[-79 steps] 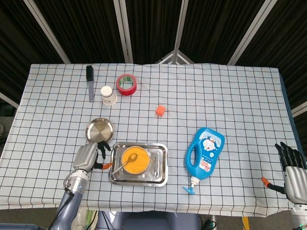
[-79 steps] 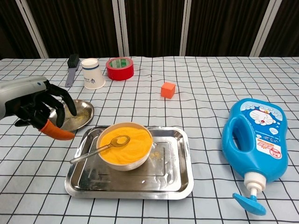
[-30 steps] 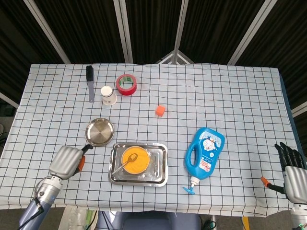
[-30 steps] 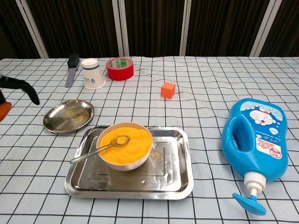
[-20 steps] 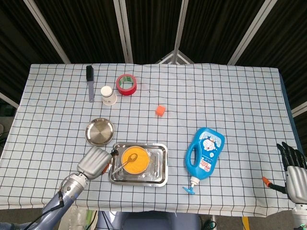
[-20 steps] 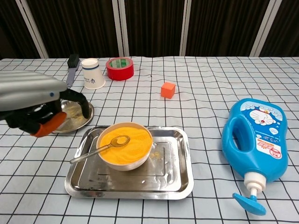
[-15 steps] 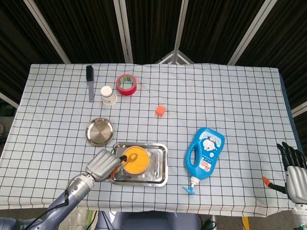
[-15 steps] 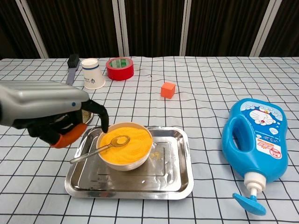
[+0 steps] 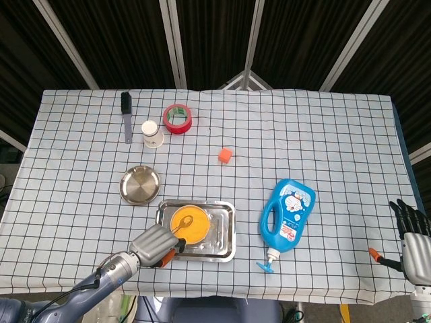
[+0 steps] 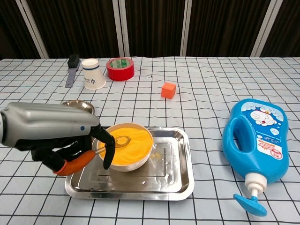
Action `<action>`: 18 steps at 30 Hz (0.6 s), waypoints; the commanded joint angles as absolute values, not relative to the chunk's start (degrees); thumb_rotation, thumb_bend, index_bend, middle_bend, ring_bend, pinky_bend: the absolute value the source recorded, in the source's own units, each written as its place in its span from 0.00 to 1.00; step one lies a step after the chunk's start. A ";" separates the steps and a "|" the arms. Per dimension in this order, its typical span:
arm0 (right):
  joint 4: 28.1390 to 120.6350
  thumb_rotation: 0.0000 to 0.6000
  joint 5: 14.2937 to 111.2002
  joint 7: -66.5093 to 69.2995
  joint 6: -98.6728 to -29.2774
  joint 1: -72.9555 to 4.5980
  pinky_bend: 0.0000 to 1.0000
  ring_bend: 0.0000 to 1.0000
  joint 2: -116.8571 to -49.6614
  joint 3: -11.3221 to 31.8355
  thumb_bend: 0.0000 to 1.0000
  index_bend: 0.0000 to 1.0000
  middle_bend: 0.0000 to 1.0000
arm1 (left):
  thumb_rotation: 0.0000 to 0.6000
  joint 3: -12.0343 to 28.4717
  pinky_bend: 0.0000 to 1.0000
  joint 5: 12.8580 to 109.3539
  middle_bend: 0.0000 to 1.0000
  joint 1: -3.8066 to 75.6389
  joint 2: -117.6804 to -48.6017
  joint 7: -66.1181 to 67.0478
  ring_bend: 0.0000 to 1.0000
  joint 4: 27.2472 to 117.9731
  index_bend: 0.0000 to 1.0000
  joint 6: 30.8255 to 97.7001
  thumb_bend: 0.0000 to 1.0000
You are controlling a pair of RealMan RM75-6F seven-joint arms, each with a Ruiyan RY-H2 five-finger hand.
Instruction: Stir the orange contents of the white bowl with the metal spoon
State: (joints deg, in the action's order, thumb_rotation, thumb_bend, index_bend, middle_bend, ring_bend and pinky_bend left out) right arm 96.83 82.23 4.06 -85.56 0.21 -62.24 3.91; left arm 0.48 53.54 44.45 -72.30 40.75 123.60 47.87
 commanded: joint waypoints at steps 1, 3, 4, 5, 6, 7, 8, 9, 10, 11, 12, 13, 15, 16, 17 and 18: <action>96.82 1.00 82.13 4.11 -85.54 0.23 0.00 0.00 -62.23 3.94 0.20 0.00 0.00 | 1.00 -0.46 0.87 53.30 0.85 45.04 -72.23 41.04 0.78 123.10 0.42 48.37 0.94; 96.82 1.00 82.08 4.15 -85.54 0.23 0.00 0.00 -62.22 3.97 0.20 0.00 0.00 | 1.00 -1.08 0.87 52.90 0.85 45.27 -72.37 41.30 0.78 122.67 0.42 49.16 0.94; 96.81 1.00 82.09 4.18 -85.55 0.24 0.00 0.00 -62.21 3.98 0.20 0.00 0.00 | 1.00 -1.36 0.87 52.50 0.85 45.39 -72.41 41.29 0.78 122.49 0.42 49.44 0.94; 96.79 1.00 82.07 4.18 -85.51 0.22 0.00 0.00 -62.22 3.99 0.20 0.00 0.00 | 1.00 -1.51 0.87 52.27 0.85 45.52 -72.41 41.33 0.78 122.41 0.42 49.59 0.94; 96.79 1.00 82.11 4.17 -85.52 0.21 0.00 0.00 -62.23 3.99 0.20 0.00 0.00 | 1.00 -1.75 0.87 51.96 0.85 45.75 -72.40 41.52 0.78 122.19 0.42 49.83 0.93; 96.80 1.00 82.14 4.14 -85.53 0.21 0.00 0.00 -62.24 3.99 0.20 0.00 0.00 | 1.00 -1.97 0.87 51.69 0.85 45.99 -72.41 41.73 0.78 122.02 0.42 50.06 0.93; 96.81 1.00 82.19 4.10 -85.53 0.20 0.00 0.00 -62.26 3.97 0.20 0.00 0.00 | 1.00 -2.18 0.87 51.39 0.85 46.22 -72.44 41.92 0.78 121.90 0.42 50.29 0.93; 96.81 1.00 82.23 4.08 -85.56 0.20 0.00 0.00 -62.27 3.96 0.20 0.00 0.00 | 1.00 -2.39 0.87 50.99 0.85 46.46 -72.50 42.11 0.78 121.73 0.42 50.51 0.93; 96.82 1.00 82.25 4.04 -85.56 0.20 0.00 0.00 -62.29 3.96 0.20 0.00 0.00 | 1.00 -2.54 0.87 50.59 0.85 46.69 -72.59 42.22 0.78 121.62 0.42 50.70 0.93; 96.82 1.00 82.26 4.01 -85.56 0.19 0.00 0.00 -62.31 3.95 0.20 0.00 0.00 | 1.00 -2.64 0.87 50.16 0.85 46.92 -72.69 42.25 0.78 121.48 0.42 50.90 0.93; 96.84 1.00 82.26 4.02 -85.59 0.21 0.00 0.00 -62.31 3.96 0.20 0.00 0.00 | 1.00 -2.74 0.87 49.74 0.85 47.15 -72.84 42.28 0.78 121.32 0.42 51.05 0.93; 96.84 1.00 82.25 4.00 -85.60 0.21 0.00 0.00 -62.32 3.97 0.20 0.00 0.00 | 1.00 -2.86 0.87 49.32 0.85 47.38 -72.99 42.31 0.78 121.18 0.42 51.16 0.93; 96.82 1.00 82.25 4.00 -85.64 0.24 0.00 0.00 -62.33 3.96 0.20 0.00 0.00 | 1.00 -3.22 0.87 48.33 0.85 47.91 -73.29 42.45 0.78 120.87 0.41 51.23 0.93; 96.83 1.00 82.26 4.00 -85.65 0.24 0.00 0.00 -62.34 3.97 0.20 0.00 0.00 | 1.00 -3.37 0.87 47.97 0.85 48.15 -73.46 42.51 0.78 120.72 0.41 51.29 0.93; 96.82 1.00 82.24 3.98 -85.65 0.24 0.00 0.00 -62.34 3.98 0.20 0.00 0.00 | 1.00 -3.50 0.87 47.65 0.85 48.36 -73.63 42.51 0.78 120.59 0.41 51.37 0.93; 96.83 1.00 82.23 4.00 -85.63 0.24 0.00 0.00 -62.34 3.98 0.20 0.00 0.00 | 1.00 -3.66 0.87 47.32 0.85 48.52 -73.84 42.42 0.78 120.47 0.41 51.43 0.93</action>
State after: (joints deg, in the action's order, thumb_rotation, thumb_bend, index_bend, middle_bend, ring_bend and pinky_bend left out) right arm 96.83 82.24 4.00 -85.64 0.24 -62.34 3.98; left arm -3.44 47.64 48.28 -73.59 42.44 120.67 51.32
